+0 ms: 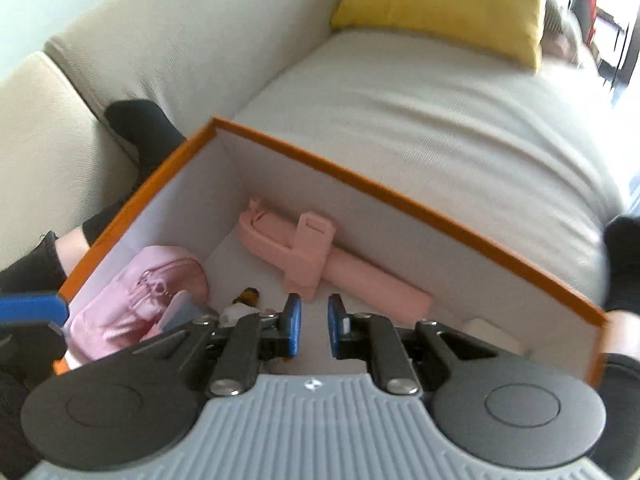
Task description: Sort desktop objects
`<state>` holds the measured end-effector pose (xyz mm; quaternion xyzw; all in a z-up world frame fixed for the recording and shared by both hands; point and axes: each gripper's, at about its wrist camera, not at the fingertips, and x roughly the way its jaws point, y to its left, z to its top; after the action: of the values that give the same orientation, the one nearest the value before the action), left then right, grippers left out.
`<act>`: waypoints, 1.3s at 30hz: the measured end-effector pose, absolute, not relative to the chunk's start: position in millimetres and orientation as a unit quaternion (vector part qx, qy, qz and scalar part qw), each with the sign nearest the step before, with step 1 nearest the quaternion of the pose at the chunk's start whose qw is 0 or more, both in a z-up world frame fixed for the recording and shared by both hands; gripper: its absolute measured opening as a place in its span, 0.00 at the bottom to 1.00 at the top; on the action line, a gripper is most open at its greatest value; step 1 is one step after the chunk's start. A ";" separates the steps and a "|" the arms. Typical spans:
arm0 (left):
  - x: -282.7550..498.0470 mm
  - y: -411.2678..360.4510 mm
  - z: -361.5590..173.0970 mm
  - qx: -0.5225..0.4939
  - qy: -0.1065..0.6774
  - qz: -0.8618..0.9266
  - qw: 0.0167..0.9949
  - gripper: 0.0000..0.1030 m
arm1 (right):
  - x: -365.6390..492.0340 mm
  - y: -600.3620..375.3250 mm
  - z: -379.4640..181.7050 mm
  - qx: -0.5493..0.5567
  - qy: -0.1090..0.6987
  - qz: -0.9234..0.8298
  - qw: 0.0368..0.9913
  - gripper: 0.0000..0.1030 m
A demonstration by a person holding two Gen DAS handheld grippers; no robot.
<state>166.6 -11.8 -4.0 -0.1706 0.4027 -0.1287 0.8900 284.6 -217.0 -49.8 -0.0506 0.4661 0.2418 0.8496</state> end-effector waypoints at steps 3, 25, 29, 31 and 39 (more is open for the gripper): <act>152.7 -20.6 4.4 -0.156 0.383 -0.127 0.901 0.31 | 261.7 -220.4 -35.7 -0.067 0.428 0.223 0.873 0.25; 73.4 -51.5 4.2 -0.046 0.231 -0.062 0.970 0.87 | 94.8 -227.1 -29.4 -0.058 0.266 0.098 0.957 0.75; 72.4 -53.4 -10.2 -0.034 0.230 -0.028 0.972 0.87 | 89.5 -223.6 -39.4 -0.069 0.251 0.067 0.963 0.81; 72.9 -55.6 -15.7 -0.023 0.231 -0.010 0.973 0.87 | 92.6 -227.7 -45.2 -0.046 0.256 0.051 0.964 0.82; 83.6 -57.6 -39.9 -0.032 0.250 0.009 0.968 0.88 | 101.5 -252.9 -67.4 0.076 0.284 0.023 0.956 0.85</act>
<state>83.6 -57.6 -39.9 -0.0317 0.2495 0.0085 0.9678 101.5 -252.9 -67.4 0.0763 0.2840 0.0232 0.9555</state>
